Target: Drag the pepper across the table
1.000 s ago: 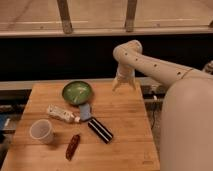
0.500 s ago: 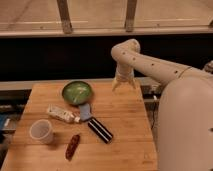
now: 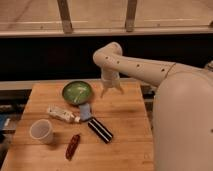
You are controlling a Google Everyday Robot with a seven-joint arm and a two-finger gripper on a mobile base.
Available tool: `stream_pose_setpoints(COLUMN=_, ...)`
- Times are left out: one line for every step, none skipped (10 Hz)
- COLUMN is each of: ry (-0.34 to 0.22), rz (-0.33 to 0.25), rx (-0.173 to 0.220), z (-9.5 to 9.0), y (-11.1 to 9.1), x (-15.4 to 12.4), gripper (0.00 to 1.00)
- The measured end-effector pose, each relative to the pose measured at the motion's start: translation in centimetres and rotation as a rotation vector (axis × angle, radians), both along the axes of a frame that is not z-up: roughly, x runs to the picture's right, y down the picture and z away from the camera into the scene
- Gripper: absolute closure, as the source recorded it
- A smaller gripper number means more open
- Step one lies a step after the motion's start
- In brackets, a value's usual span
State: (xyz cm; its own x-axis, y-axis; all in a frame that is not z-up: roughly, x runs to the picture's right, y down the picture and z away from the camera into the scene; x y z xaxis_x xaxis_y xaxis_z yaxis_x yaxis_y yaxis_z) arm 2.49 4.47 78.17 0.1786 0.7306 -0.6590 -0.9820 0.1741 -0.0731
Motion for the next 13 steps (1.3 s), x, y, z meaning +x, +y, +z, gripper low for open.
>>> stream_pose_setpoints(ry=-0.028, rz=-0.006, rx=-0.015, z=-0.9, y=1.3, x=-0.9, gripper=0.3)
stream_pose_setpoints(ry=-0.051, rz=-0.009, rx=-0.028, z=-1.5, y=2.4, x=-1.6, gripper=0.3)
stream_pose_setpoints(ry=-0.081, rz=-0.016, rx=-0.043, z=-2.3, y=3.7, x=-2.5, gripper=0.3)
stream_pose_setpoints(ry=-0.119, rz=-0.024, rx=-0.063, z=-3.1, y=5.2, x=-3.7, gripper=0.3)
stream_pose_setpoints(ry=-0.145, rz=-0.031, rx=-0.079, z=-3.6, y=6.5, x=-4.7, gripper=0.3)
stream_pose_setpoints(ry=-0.174, rz=-0.037, rx=-0.095, z=-3.9, y=7.9, x=-6.2, gripper=0.3)
stream_pose_setpoints(ry=-0.191, rz=-0.05, rx=-0.094, z=-4.0, y=9.0, x=-7.7, gripper=0.3)
stream_pose_setpoints(ry=-0.206, rz=-0.055, rx=-0.092, z=-4.1, y=9.6, x=-8.8, gripper=0.3)
stream_pose_setpoints(ry=-0.199, rz=-0.056, rx=-0.088, z=-4.0, y=9.5, x=-8.4, gripper=0.3)
stream_pose_setpoints(ry=-0.195, rz=-0.057, rx=-0.092, z=-4.0, y=9.5, x=-8.3, gripper=0.3)
stream_pose_setpoints(ry=-0.201, rz=-0.057, rx=-0.09, z=-4.0, y=9.5, x=-8.6, gripper=0.3)
stream_pose_setpoints(ry=-0.199, rz=-0.055, rx=-0.089, z=-4.0, y=9.5, x=-8.4, gripper=0.3)
stream_pose_setpoints(ry=-0.197, rz=-0.054, rx=-0.092, z=-4.0, y=9.5, x=-8.4, gripper=0.3)
